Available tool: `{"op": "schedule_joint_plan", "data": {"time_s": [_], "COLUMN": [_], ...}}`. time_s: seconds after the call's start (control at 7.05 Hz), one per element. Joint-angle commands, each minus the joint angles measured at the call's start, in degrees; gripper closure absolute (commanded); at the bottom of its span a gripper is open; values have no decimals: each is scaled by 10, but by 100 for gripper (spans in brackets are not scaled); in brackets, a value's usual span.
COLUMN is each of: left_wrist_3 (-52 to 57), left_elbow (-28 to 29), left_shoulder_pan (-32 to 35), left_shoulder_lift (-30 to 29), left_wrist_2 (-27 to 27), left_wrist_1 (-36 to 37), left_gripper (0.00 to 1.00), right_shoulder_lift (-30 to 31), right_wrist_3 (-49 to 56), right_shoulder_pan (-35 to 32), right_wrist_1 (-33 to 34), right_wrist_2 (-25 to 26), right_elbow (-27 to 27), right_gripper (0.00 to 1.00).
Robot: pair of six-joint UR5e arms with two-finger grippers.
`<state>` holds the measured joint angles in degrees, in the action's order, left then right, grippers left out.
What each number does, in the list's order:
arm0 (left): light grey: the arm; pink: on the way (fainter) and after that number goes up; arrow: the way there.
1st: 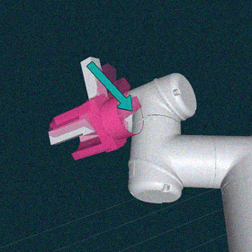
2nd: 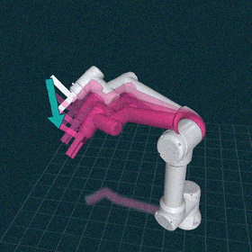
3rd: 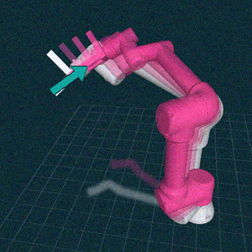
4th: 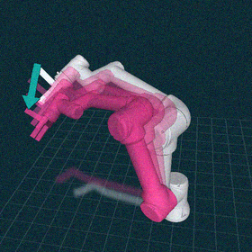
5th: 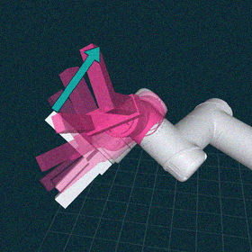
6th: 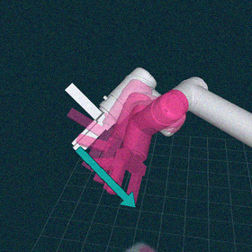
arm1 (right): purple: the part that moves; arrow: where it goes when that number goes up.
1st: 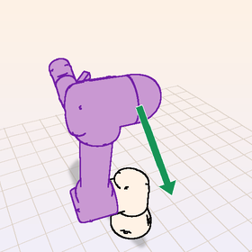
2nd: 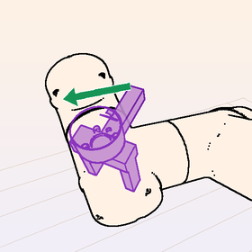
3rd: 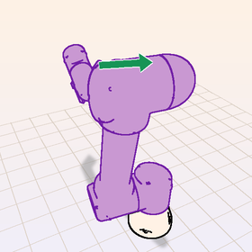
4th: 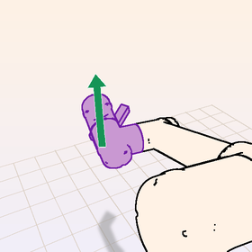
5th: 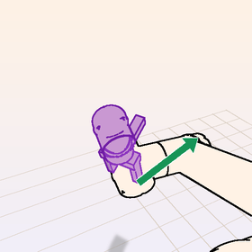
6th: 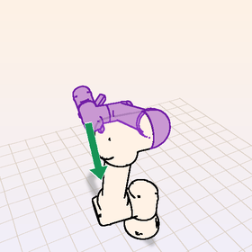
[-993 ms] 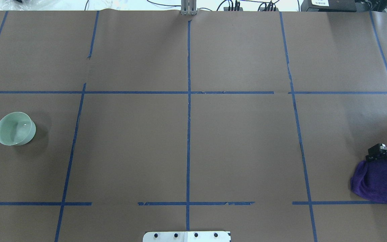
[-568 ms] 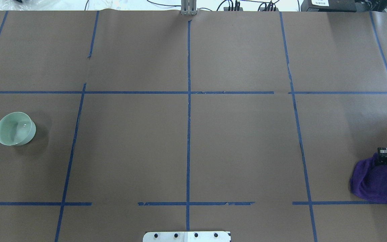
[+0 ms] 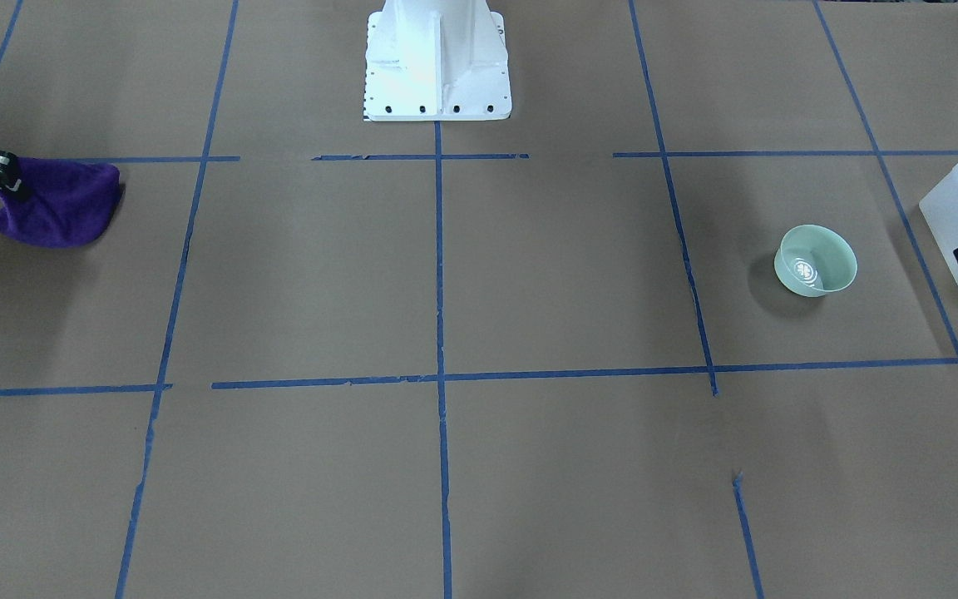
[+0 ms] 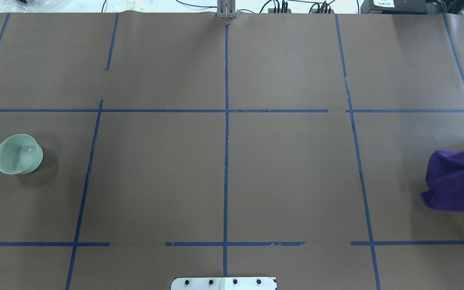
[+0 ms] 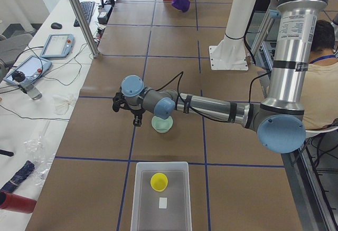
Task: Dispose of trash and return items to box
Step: 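Lift the purple cloth off the table and drop it into the pink bin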
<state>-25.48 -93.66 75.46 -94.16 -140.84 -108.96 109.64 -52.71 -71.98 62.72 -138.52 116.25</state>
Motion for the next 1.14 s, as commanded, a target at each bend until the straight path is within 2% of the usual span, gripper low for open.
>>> {"op": "schedule_joint_plan", "data": {"time_s": [0.0,0.14,0.28,0.43,0.57,0.71,0.85,0.99], "left_wrist_3": [-66,-70,-70,-70,-70,-70,-70,-70], "left_elbow": [5,9,9,10,10,10,12,11], "left_shoulder_pan": [-36,-41,-42,-42,-43,-47,-50,-51], "left_shoulder_lift": [1,0,0,0,0,0,-1,-1], "left_wrist_2": [34,34,34,34,33,33,33,33], "left_wrist_1": [-62,-63,-63,-63,-63,-63,-64,-67], "left_gripper": [27,27,27,27,27,27,27,27], "right_shoulder_lift": [-47,-127,-217,-278,-288,-287,-281,-276], "right_wrist_3": [188,352,510,608,673,731,737,735], "right_shoulder_pan": [-150,-217,-284,-317,-334,-345,-346,-345], "right_wrist_1": [150,320,441,475,472,472,471,451], "right_wrist_2": [-18,-5,11,52,78,87,88,85], "right_elbow": [7,-19,-86,-158,-225,-258,-267,-303], "right_gripper": [100,100,100,100,100,100,100,100]}}
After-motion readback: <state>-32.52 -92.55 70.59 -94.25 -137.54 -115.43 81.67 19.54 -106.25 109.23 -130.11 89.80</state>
